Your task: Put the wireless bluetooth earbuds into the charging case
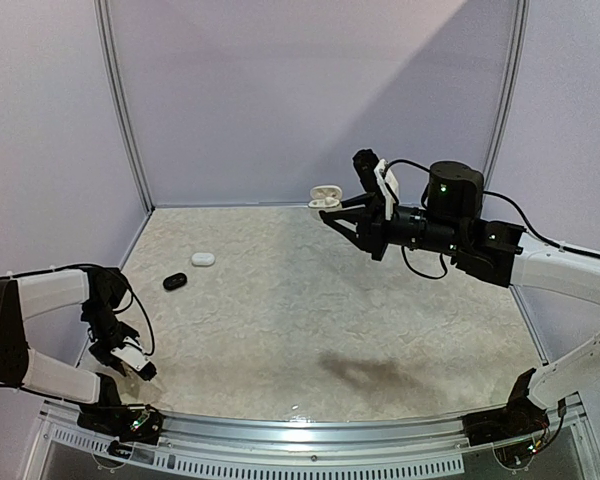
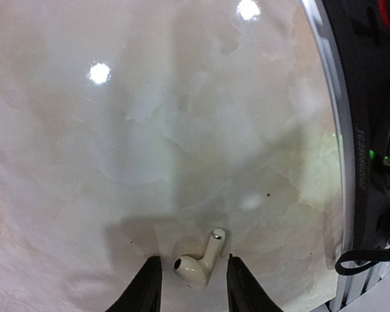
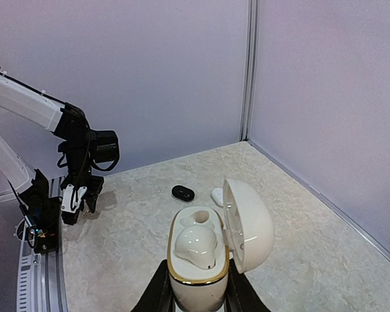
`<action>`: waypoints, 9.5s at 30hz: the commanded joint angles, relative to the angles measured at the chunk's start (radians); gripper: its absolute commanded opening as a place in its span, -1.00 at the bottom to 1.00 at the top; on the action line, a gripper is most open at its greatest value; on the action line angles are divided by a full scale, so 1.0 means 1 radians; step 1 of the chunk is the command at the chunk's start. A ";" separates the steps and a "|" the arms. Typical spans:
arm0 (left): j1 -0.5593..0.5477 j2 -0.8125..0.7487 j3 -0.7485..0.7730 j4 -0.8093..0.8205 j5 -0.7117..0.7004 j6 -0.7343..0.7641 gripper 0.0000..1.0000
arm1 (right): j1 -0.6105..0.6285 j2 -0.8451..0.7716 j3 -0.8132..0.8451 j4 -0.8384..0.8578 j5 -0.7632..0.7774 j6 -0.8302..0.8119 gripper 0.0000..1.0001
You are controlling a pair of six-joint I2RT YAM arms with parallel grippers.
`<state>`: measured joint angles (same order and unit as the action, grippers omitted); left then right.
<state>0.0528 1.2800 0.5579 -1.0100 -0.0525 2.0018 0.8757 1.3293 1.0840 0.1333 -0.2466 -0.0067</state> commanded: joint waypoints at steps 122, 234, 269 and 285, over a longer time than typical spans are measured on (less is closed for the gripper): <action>-0.600 0.346 0.337 0.182 0.161 -2.543 -0.04 | 0.188 0.008 -0.053 -0.080 0.234 0.178 -1.00; -0.939 -0.059 0.950 0.661 0.056 -1.900 -1.00 | 0.240 0.330 0.247 0.504 0.467 -0.271 -1.00; -0.939 -0.057 0.794 0.859 0.000 -1.664 -1.00 | 0.240 0.303 0.227 0.502 0.443 -0.253 -1.00; -0.939 -0.063 0.740 0.871 0.005 -1.686 -0.97 | 0.240 0.304 0.231 0.537 0.440 -0.207 -1.00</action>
<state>-0.8742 1.2243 1.3247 -0.1116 -0.0338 0.3275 1.1118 1.6657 1.3163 0.5995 0.1955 -0.2428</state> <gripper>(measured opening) 0.181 0.222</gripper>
